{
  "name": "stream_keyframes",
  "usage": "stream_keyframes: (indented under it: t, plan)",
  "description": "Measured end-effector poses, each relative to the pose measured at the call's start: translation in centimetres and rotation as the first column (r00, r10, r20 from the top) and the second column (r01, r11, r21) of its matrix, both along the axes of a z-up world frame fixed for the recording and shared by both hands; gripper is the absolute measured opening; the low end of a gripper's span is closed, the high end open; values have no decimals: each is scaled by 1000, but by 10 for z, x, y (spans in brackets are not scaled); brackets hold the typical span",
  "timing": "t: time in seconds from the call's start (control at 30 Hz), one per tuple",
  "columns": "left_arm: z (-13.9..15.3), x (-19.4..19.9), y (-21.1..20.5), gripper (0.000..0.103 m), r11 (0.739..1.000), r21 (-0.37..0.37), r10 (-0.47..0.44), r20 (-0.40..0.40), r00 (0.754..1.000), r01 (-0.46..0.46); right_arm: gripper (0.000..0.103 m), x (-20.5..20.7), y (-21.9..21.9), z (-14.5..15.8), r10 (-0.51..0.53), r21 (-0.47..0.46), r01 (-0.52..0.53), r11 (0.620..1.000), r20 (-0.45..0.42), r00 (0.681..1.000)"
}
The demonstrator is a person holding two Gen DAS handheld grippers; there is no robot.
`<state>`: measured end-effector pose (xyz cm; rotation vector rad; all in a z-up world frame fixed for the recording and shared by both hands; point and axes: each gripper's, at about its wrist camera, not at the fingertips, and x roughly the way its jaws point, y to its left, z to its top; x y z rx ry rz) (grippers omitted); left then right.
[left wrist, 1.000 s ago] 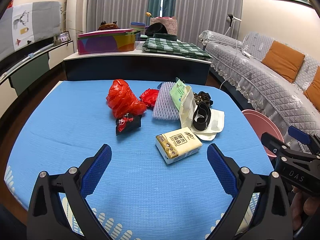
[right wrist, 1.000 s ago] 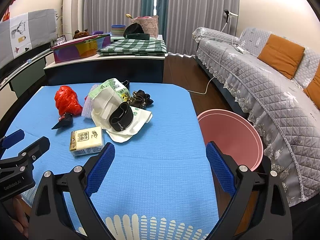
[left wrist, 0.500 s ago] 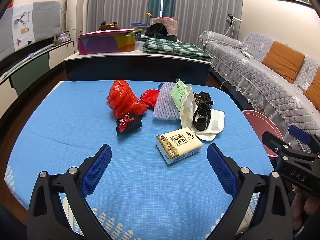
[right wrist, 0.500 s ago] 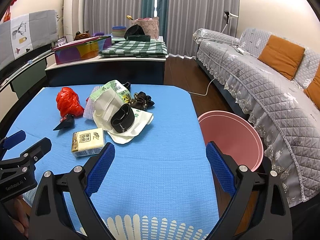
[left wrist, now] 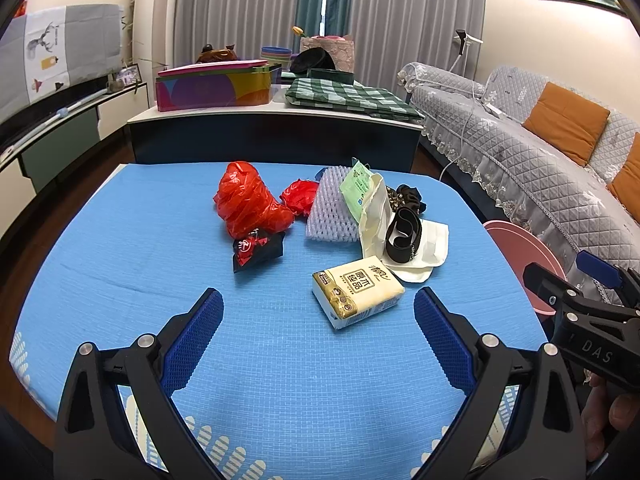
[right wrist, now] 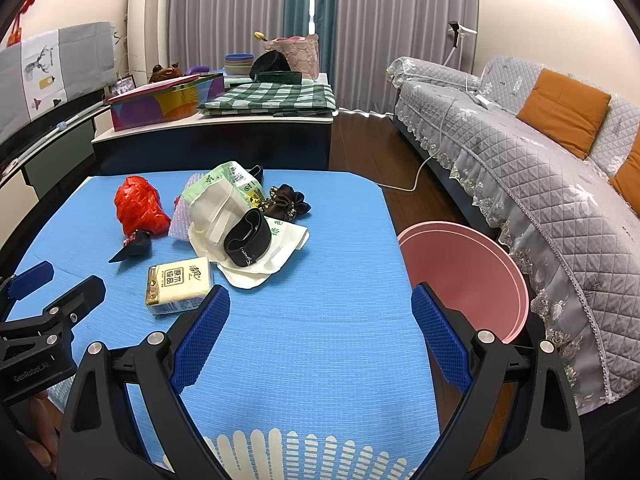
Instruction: Collect trash
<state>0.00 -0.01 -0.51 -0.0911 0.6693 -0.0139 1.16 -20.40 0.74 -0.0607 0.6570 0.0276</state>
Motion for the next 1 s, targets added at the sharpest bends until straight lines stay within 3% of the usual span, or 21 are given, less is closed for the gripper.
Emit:
stream_keyframes:
  t: [0.63, 0.83, 1.0]
  plan:
    - [3, 0, 1, 92, 1000, -2, 11, -3, 1000, -11, 81, 3, 11, 1, 11, 27, -11, 1000, -10, 1000]
    - [2, 4, 7, 79, 1000, -7, 29, -15, 999, -29, 70, 11, 3, 0, 11, 88, -9, 996, -24, 1000]
    - [-6, 16, 24, 69, 995, -41, 86, -31, 996, -87, 50, 30, 8, -4, 29, 118, -24, 993, -34, 999]
